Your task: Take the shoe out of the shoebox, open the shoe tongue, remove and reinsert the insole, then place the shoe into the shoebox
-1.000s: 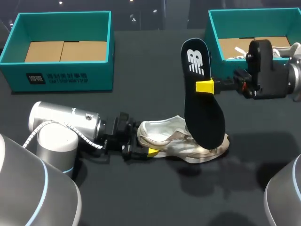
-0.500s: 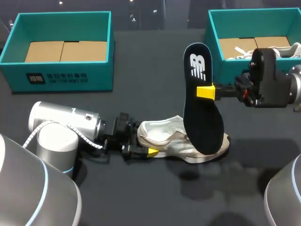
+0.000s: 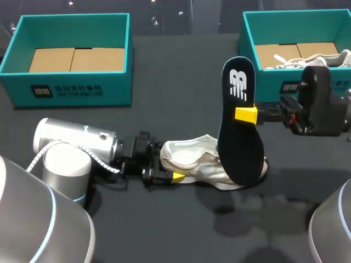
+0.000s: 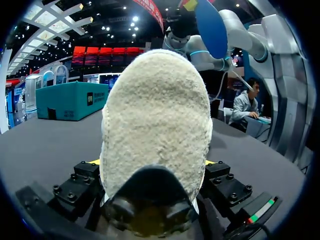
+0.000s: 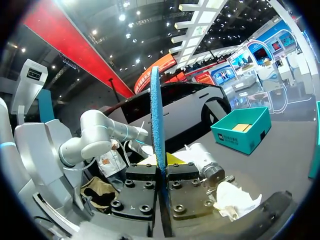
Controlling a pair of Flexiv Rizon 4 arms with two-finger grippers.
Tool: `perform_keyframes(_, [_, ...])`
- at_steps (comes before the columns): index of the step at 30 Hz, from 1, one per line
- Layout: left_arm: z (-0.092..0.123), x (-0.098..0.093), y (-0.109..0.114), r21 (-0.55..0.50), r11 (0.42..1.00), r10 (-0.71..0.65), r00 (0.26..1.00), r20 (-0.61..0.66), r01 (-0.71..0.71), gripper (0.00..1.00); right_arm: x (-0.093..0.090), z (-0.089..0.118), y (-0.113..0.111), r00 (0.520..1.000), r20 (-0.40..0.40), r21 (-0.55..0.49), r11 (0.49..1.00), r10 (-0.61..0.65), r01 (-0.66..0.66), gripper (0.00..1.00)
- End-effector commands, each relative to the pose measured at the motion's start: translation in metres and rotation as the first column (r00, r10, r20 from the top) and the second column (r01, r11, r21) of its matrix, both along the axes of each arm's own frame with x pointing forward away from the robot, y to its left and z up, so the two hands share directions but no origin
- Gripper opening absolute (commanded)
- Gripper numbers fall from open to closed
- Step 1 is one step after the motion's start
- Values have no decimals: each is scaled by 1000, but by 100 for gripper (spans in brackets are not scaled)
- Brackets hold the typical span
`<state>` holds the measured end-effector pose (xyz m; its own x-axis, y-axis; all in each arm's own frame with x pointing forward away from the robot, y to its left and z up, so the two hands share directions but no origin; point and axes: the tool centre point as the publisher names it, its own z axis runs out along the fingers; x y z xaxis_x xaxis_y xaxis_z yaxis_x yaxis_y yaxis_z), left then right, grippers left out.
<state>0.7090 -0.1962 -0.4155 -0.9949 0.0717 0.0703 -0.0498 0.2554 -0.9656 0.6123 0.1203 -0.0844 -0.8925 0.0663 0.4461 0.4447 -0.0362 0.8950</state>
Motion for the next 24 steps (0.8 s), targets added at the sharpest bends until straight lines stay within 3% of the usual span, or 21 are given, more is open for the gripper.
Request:
perform_keyframes(1, [-1, 0, 3, 9, 1000, -2, 1000, 5, 2, 100, -4, 0, 0, 1000, 0, -2, 1000, -7, 7, 0])
perform_keyframes(11, [6, 0, 23, 118, 993, -3, 1000, 3, 3, 100, -4, 0, 0, 1000, 0, -2, 1000, -7, 7, 0])
perform_keyframes(13, [9, 1, 28, 183, 983, 13, 1000, -11, -11, 100, -4, 0, 0, 1000, 0, -2, 1000, -7, 7, 0])
perform_keyframes(16, [15, 5, 41, 389, 919, 58, 998, 26, -64, 100, -4, 0, 0, 1000, 0, -2, 1000, -7, 7, 0])
perform_keyframes(24, [15, 5, 41, 389, 919, 58, 998, 26, -64, 100, -4, 0, 0, 1000, 0, -2, 1000, -7, 7, 0])
